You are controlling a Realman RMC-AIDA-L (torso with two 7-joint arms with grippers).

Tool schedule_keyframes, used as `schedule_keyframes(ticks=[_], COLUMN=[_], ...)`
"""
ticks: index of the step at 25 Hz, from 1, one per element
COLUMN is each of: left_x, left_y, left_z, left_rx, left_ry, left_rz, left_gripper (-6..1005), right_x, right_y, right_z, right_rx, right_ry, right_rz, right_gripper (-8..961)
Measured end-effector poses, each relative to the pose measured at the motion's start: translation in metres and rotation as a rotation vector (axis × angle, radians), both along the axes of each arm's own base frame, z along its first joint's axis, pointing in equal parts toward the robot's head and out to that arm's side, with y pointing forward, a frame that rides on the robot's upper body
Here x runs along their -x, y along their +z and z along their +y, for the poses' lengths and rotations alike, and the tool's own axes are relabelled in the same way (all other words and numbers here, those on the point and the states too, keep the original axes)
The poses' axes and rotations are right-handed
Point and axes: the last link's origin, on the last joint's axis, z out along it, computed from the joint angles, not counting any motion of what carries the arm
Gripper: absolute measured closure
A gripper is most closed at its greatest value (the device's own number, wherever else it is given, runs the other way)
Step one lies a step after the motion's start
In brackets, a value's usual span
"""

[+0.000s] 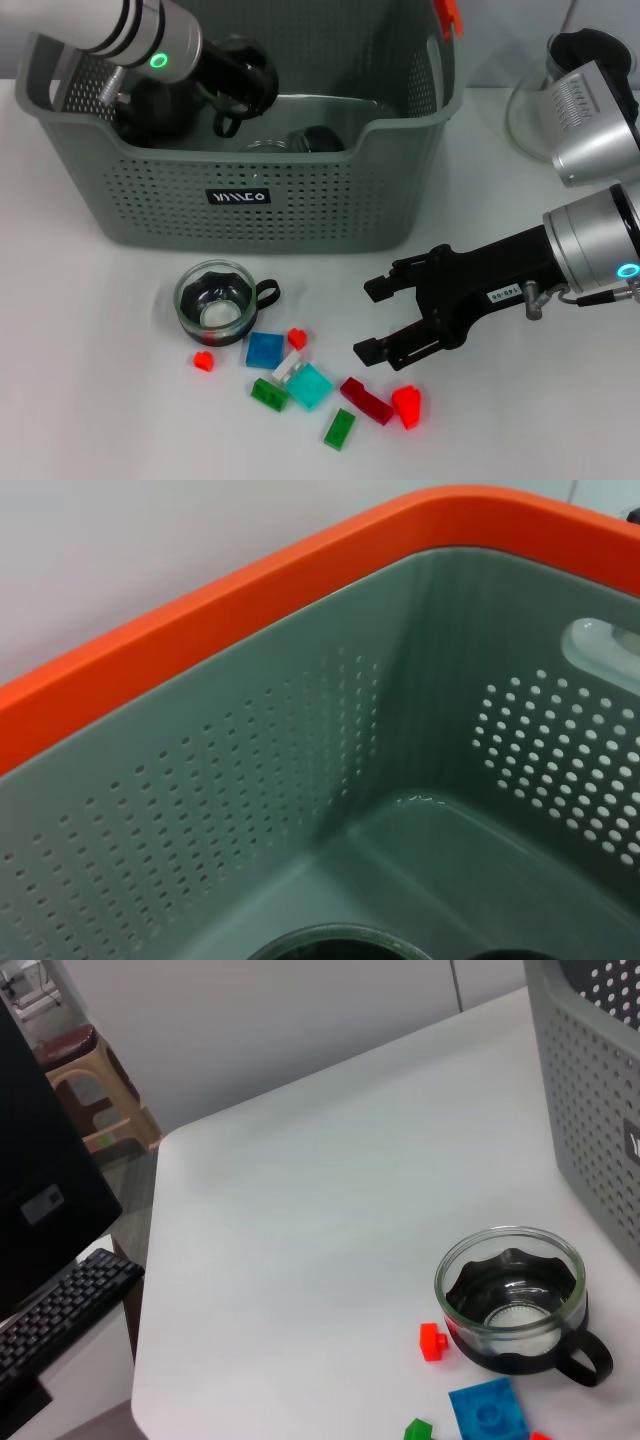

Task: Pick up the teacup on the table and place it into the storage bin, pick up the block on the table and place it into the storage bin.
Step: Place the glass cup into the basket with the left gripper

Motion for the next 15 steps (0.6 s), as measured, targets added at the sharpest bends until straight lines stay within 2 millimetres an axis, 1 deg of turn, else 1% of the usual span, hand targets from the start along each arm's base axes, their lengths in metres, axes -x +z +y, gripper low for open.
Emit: schedule_keyframes(ticks=[5,15], left_x=[-0.0003,-0.0025], left_y=[-0.0054,-0.007], left_z=[-0.002,-0.0026], left_rx=[0.013,0.017], left_ry=[-0.008,-0.018], left_rz=[0.02,0.031], left_gripper=[945,944], right_x=[0.0002,-0.0009], right_y=[0.0,0.0], right_z=[0.0001,-0.0002], right_rx=[-0.001,-0.001], right_ry=[0.003,0.001], right_rz=[0.0,-0.001], right_gripper=[23,23])
